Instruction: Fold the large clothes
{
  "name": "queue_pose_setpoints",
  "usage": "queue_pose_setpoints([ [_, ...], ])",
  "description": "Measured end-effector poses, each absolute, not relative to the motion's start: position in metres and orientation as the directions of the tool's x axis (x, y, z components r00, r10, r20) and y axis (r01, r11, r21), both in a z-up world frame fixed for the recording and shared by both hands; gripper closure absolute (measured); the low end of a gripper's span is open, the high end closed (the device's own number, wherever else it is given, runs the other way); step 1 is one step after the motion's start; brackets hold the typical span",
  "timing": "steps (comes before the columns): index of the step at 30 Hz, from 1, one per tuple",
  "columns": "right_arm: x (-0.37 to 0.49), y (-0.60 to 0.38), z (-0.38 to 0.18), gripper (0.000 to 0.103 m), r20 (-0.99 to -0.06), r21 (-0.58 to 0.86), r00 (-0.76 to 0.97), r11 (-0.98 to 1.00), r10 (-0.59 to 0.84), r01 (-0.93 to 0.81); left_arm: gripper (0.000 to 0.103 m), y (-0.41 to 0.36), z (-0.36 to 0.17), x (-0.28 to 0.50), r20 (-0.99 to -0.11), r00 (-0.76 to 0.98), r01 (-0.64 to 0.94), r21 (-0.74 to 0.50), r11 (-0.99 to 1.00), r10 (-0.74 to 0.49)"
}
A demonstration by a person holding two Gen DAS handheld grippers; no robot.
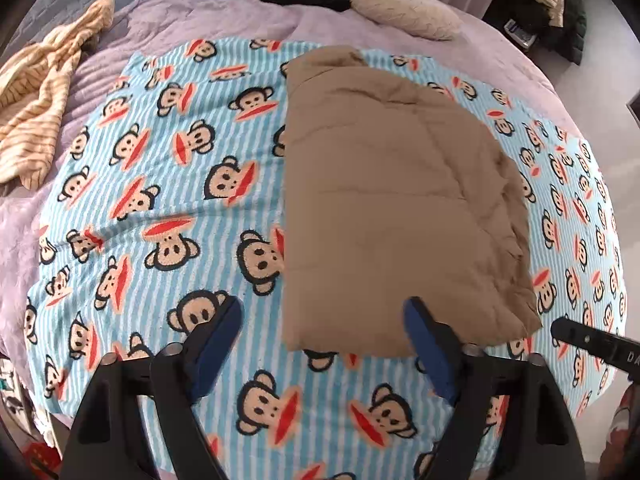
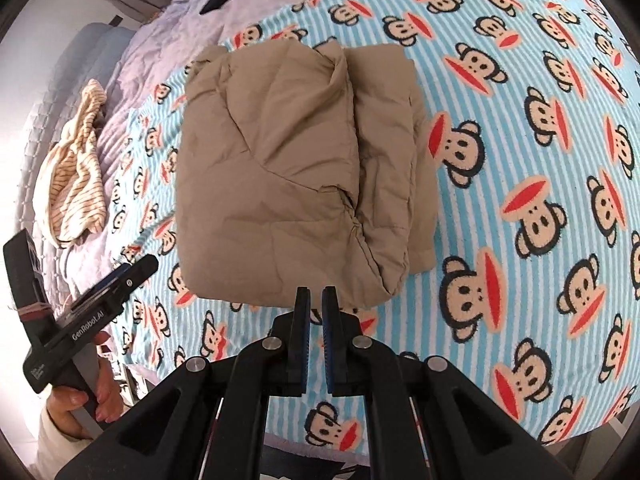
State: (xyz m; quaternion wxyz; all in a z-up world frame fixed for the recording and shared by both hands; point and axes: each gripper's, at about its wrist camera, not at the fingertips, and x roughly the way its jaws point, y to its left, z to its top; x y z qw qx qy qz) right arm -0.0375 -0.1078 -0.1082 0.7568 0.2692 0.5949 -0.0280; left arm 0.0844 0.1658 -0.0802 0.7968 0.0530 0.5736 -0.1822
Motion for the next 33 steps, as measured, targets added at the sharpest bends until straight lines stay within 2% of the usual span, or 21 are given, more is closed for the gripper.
queue_pose_setpoints([
  [1,-0.04,-0.107,-0.107,0.096,-0.914,0.376,0.296,0.853,0.277,0.363,0.002,0.166,-0.077,0.081,-0.93,0.291,0.352,-0.115,0.929,-0.225],
  [7,-0.054,-0.108,-0.093,0.096,-0.904,0.386,0.326,0.855,0.276,0.347,0.002,0.168,-0.059,0.062,-0.917,0.327,0.348,-0.107,0.932,-0.227],
  [14,-0.066,-0.103,-0.075,0.096,-0.902,0.363,0.355,0.88,0.248,0.307,0.001,0.167,-0.036,0.036,-0.907,0.408,0.326,0.038,0.944,-0.105],
  [20,-0.077,-0.097,-0.054,0.094,-0.902,0.317,0.384,0.907,0.198,0.276,0.001,0.17,-0.017,0.014,-0.9,0.421,0.315,0.027,0.949,-0.114],
  [22,-0.081,-0.094,-0.044,0.076,-0.898,0.3,0.402,0.917,0.178,0.264,0.001,0.172,-0.008,0.006,-0.896,0.433,0.296,0.036,0.954,-0.1],
  [23,-0.083,-0.093,-0.039,0.047,-0.897,0.291,0.41,0.92,0.167,0.262,0.001,0.173,-0.003,0.003,-0.896,0.435,0.288,0.043,0.957,-0.091],
  [24,-0.085,-0.092,-0.033,0.025,-0.892,0.282,0.424,0.924,0.154,0.259,0.001,0.174,0.002,0.0,-0.894,0.439,0.28,0.042,0.959,-0.089],
  [25,-0.088,-0.09,-0.026,0.022,-0.885,0.278,0.443,0.927,0.145,0.252,0.001,0.176,0.009,-0.003,-0.889,0.448,0.272,0.032,0.962,-0.097],
  [29,-0.096,-0.084,0.0,0.019,-0.871,0.235,0.482,0.942,0.095,0.24,0.001,0.182,0.031,-0.012,-0.869,0.481,0.252,0.011,0.968,-0.115],
  [31,-0.1,-0.081,0.009,0.01,-0.862,0.227,0.501,0.945,0.081,0.237,0.001,0.184,0.04,-0.013,-0.861,0.492,0.254,0.002,0.967,-0.128],
  [32,-0.101,-0.079,0.013,0.001,-0.857,0.22,0.51,0.947,0.072,0.236,0.001,0.184,0.045,-0.013,-0.857,0.498,0.259,0.0,0.966,-0.133],
  [33,-0.103,-0.076,0.018,0.0,-0.848,0.207,0.526,0.95,0.057,0.232,0.001,0.185,0.049,-0.013,-0.851,0.506,0.264,0.0,0.965,-0.139],
])
